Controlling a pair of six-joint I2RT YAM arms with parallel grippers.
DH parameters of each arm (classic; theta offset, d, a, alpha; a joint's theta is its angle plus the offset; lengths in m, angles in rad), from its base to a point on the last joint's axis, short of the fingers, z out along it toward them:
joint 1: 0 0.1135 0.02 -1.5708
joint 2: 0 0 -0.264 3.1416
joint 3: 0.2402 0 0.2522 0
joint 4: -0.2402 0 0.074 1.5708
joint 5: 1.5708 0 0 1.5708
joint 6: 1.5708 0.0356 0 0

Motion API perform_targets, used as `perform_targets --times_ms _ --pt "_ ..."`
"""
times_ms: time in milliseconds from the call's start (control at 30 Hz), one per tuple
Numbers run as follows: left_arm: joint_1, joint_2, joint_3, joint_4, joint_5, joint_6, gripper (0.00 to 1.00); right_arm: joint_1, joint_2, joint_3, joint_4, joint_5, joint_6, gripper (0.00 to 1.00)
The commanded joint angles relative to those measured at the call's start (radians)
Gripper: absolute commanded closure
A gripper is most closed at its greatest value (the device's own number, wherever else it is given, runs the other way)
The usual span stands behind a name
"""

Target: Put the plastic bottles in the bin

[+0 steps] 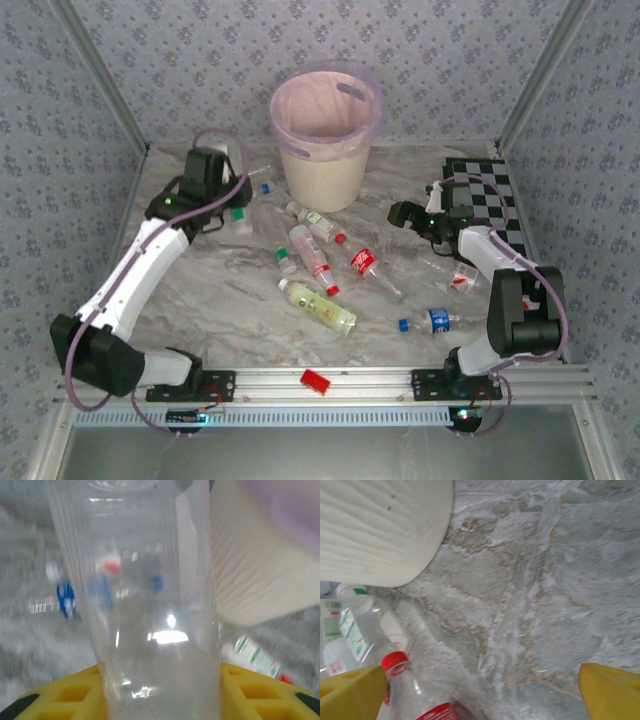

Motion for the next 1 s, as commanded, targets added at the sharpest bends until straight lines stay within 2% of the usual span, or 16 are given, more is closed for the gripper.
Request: perform_targets --times_ms 0,133,233,333,467,533,600,767,967 --pt "-0.002 0.1 0.218 -0.02 0.003 0.101 0.91 0.018 -0.07 -0.003 -0.061 -0.046 0.009 0.0" --pt "-0.029 0.229 0.47 0.008 0.033 0.132 1.0 0.013 -0.109 0.005 -0.15 -0.036 -0.023 0.0" --pt "-0.053 0.363 0.702 -0.03 0.051 0.149 1.0 0.015 -0.127 -0.01 -0.165 -0.073 -0.034 0.0" --pt "-0.08 0.539 0.985 -0.143 0.058 0.164 1.0 0.024 -0.133 0.0 -0.214 -0.112 -0.069 0.0" --pt "-0.094 0.792 1.383 -0.235 0.096 0.16 1.0 0.042 -0.161 0.04 -0.327 -0.067 -0.147 0.0" --pt "-0.092 0.893 1.53 -0.232 0.113 0.151 1.0 0.045 -0.188 0.039 -0.352 -0.042 -0.158 0.0" --pt "-0.088 0.938 1.564 -0.201 0.131 0.129 1.0 0.044 -0.216 0.03 -0.359 -0.027 -0.162 0.0" --pt "-0.082 0.924 1.422 -0.072 0.195 0.08 1.0 0.037 -0.241 0.02 -0.383 0.001 -0.183 0.0" --pt "-0.073 1.003 1.427 -0.118 0.269 0.042 1.0 0.036 -0.234 0.025 -0.373 0.001 -0.173 0.0"
